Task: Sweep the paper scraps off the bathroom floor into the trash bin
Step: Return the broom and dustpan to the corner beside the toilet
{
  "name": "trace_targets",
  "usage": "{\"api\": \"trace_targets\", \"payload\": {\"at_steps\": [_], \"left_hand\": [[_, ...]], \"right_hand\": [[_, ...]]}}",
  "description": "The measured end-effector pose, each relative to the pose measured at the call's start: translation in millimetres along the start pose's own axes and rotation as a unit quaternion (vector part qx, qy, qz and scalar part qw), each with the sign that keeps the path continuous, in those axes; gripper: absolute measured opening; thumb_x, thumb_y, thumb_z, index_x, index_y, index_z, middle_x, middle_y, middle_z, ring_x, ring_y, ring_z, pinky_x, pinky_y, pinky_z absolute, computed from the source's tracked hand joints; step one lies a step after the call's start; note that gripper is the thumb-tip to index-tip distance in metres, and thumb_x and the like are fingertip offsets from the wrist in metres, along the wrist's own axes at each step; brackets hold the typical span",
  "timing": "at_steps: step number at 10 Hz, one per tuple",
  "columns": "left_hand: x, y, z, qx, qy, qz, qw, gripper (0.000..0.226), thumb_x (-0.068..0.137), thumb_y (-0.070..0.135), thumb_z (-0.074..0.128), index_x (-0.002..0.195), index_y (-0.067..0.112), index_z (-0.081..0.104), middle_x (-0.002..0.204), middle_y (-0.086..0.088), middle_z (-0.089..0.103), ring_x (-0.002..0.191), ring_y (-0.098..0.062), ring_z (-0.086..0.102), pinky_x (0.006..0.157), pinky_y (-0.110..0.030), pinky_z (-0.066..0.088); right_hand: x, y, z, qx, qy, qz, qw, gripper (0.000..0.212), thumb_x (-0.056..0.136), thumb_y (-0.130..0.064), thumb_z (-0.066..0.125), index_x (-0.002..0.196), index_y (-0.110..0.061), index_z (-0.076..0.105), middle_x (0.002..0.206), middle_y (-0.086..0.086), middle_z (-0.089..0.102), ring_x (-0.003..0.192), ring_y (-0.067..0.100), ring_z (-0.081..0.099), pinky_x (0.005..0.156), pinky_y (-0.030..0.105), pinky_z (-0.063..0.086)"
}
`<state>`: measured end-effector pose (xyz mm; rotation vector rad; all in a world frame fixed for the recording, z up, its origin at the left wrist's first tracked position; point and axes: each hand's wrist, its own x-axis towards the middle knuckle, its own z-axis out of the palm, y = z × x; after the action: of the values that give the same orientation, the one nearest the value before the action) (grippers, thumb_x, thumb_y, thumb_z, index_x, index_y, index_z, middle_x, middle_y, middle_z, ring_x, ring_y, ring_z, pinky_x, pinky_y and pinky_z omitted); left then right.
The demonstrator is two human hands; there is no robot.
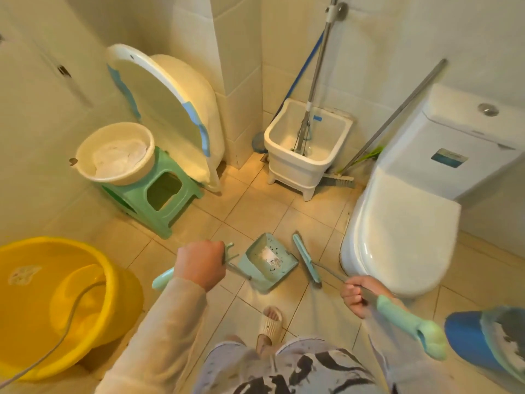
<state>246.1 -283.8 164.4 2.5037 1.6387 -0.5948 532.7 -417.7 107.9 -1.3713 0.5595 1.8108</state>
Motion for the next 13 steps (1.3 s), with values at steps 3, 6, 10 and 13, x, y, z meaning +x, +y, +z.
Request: {"api": "trace_targets", "payload": {"at_steps": [3, 6, 10, 13], "left_hand": [[130, 10, -66, 0.065, 0.008, 0.131, 0.989, 0.014, 0.086, 0.030, 0.056, 0.096, 0.024, 0.062, 0.083, 0.003, 0.066, 0.080, -0.020, 0.066, 0.072, -0.033, 0.057], [264, 44, -124, 0.160, 0.026, 0.319, 0.934, 0.019, 0.090, 0.035, 0.054, 0.101, 0.022, 0.062, 0.093, 0.000, 0.068, 0.087, -0.021, 0.065, 0.067, -0.030, 0.048], [373, 147, -211, 0.342, 0.099, 0.565, 0.745, 0.022, 0.093, 0.024, 0.049, 0.109, 0.017, 0.064, 0.101, -0.009, 0.069, 0.093, -0.030, 0.066, 0.067, -0.032, 0.043], [417, 231, -243, 0.418, 0.147, 0.622, 0.645, 0.022, 0.090, 0.017, 0.055, 0.108, 0.025, 0.065, 0.103, -0.001, 0.071, 0.104, -0.026, 0.060, 0.096, -0.037, 0.036]], "right_hand": [[-1, -54, 45, 0.094, -0.005, -0.043, 0.995, 0.028, 0.097, -0.007, 0.026, 0.070, -0.013, 0.033, 0.034, 0.001, 0.035, 0.020, 0.009, 0.033, 0.025, 0.007, 0.026], [11, -102, 102, 0.154, 0.000, -0.071, 0.986, 0.029, 0.096, -0.008, 0.024, 0.072, -0.008, 0.042, 0.033, 0.002, 0.037, 0.020, 0.011, 0.036, 0.029, 0.005, 0.028], [50, -202, 137, 0.402, -0.141, -0.304, 0.852, 0.007, 0.066, 0.013, 0.072, 0.069, 0.019, 0.068, 0.068, 0.035, 0.067, 0.070, 0.040, 0.070, 0.068, 0.045, 0.059], [43, -300, 131, 0.359, 0.067, -0.226, 0.903, 0.018, 0.093, -0.022, 0.044, 0.081, -0.010, 0.049, 0.076, 0.007, 0.060, 0.039, 0.015, 0.064, 0.041, 0.018, 0.052]]}}
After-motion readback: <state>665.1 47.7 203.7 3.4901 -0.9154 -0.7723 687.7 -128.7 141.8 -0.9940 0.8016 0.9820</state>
